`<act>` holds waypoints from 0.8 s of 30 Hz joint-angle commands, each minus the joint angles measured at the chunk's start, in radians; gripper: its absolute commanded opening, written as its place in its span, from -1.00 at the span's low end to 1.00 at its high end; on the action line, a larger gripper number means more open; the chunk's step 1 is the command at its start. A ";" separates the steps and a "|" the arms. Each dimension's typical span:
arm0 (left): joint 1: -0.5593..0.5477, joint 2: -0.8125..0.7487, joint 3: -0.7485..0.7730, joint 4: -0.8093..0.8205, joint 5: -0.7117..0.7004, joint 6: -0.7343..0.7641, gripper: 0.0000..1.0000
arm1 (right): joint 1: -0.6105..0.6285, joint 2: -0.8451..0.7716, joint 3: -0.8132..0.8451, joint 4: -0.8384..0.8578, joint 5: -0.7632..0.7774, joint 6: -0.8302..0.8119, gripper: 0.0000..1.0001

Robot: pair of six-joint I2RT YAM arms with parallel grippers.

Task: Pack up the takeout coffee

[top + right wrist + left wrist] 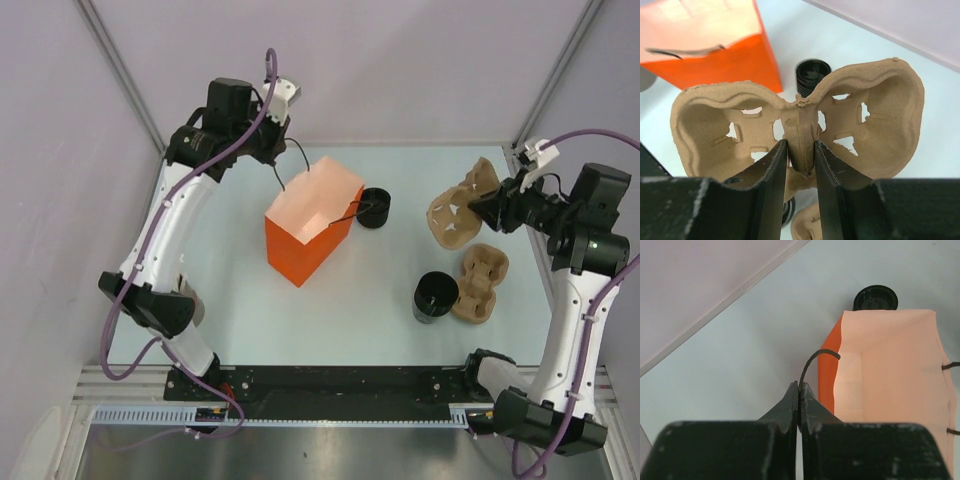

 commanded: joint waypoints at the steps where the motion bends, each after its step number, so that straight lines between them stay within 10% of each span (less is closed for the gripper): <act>1: -0.023 -0.062 -0.042 0.019 -0.049 -0.068 -0.99 | 0.130 0.034 0.114 0.056 0.042 0.080 -0.34; 13: -0.028 -0.054 -0.098 0.035 -0.048 -0.065 -0.99 | 0.639 0.342 0.551 0.075 0.211 0.200 -0.35; 24: -0.028 -0.080 -0.130 0.114 -0.069 -0.074 -0.99 | 0.728 0.586 0.646 0.225 0.046 0.393 -0.36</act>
